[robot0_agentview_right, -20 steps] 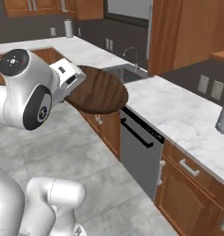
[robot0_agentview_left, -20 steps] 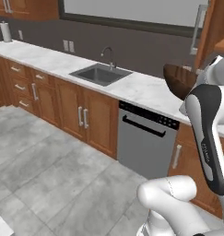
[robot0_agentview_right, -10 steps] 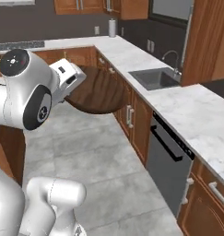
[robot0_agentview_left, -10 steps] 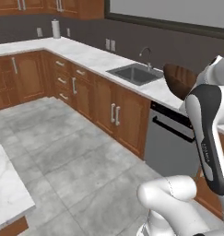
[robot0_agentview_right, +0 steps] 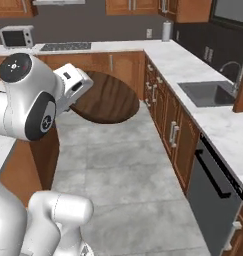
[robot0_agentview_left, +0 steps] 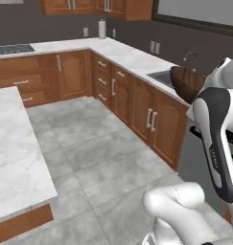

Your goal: Move the bowls from the cabinet to the plates on the dining table.

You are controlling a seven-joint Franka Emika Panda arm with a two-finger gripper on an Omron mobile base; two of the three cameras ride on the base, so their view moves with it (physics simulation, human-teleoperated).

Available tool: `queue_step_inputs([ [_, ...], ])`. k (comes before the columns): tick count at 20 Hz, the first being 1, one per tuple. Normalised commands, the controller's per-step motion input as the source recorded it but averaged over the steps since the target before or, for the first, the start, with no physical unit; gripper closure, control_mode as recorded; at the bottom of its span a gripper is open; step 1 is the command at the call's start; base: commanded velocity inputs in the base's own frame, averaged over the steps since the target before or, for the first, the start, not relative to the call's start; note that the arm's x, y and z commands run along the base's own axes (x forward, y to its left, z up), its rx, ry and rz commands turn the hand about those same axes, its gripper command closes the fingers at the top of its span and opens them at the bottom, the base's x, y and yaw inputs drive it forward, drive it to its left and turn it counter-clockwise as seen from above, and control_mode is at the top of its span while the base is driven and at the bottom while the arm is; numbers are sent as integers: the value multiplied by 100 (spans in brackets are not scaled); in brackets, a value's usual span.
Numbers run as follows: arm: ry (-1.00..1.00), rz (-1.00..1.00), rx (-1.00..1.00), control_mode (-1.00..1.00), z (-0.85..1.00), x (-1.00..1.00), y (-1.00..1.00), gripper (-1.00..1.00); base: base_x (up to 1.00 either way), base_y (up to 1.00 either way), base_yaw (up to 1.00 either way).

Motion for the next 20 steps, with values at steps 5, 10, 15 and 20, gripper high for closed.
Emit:
queue_step_inputs([
  [5, 0, 0, 0, 100, 0, 0, 0, 100, 30, 24, 36],
  [10, 0, 0, 0, 100, 0, 0, 0, 100, 37, 27, 34],
  [15, 0, 0, 0, 100, 0, 0, 0, 100, 36, 29, 33],
  [20, 0, 0, 0, 100, 0, 0, 0, 100, 29, 31, 32],
])
